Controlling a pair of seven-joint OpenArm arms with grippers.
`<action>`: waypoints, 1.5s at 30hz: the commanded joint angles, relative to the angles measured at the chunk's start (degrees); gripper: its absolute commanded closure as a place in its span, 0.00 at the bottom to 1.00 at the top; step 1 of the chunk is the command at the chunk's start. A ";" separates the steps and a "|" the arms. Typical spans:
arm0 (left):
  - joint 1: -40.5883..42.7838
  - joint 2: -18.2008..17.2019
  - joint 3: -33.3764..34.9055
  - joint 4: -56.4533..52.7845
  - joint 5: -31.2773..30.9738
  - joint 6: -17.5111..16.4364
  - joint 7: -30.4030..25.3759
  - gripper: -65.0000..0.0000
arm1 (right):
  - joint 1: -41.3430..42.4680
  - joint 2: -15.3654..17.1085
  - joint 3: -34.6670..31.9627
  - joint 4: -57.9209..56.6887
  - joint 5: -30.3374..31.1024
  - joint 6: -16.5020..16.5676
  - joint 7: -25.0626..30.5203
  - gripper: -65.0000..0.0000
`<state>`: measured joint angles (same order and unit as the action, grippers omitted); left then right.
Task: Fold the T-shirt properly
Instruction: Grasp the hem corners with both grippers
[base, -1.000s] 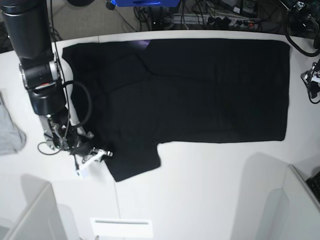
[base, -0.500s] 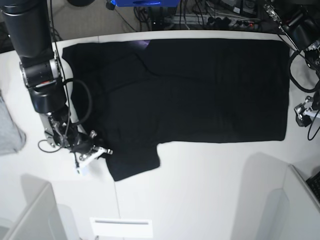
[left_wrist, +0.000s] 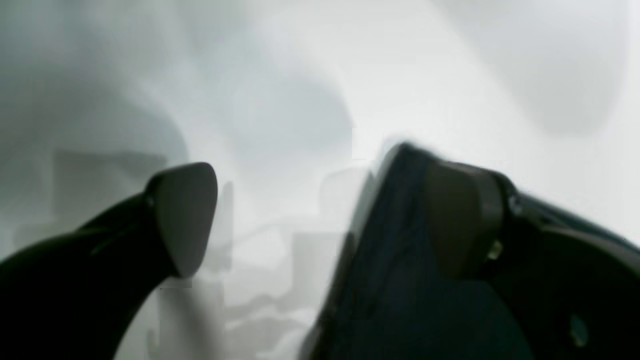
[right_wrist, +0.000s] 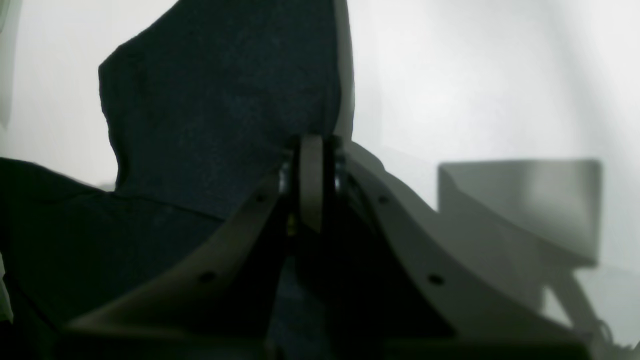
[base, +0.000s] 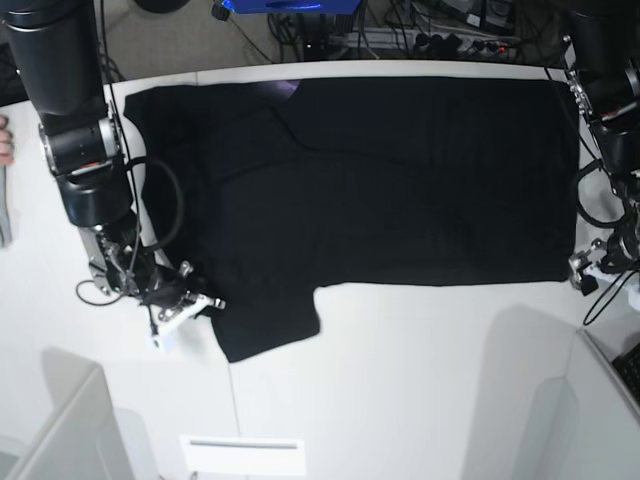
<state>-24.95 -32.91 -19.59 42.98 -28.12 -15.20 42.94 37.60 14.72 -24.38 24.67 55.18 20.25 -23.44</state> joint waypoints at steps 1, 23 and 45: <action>-2.26 -1.51 1.27 -0.56 -0.50 -0.31 -2.45 0.02 | 1.47 0.62 -0.01 0.26 -0.80 -0.51 -0.87 1.00; -5.51 3.06 15.07 -11.11 -0.94 -0.40 -10.37 0.28 | 1.30 1.41 0.34 0.08 -0.80 -0.51 -0.51 1.00; 1.35 3.59 14.54 7.00 -1.20 -0.40 -5.00 1.00 | 1.12 2.47 0.43 0.61 -0.80 -0.07 3.62 1.00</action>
<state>-22.22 -28.10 -4.78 48.84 -28.99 -15.38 38.68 37.12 16.38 -24.23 24.69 54.72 20.43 -20.14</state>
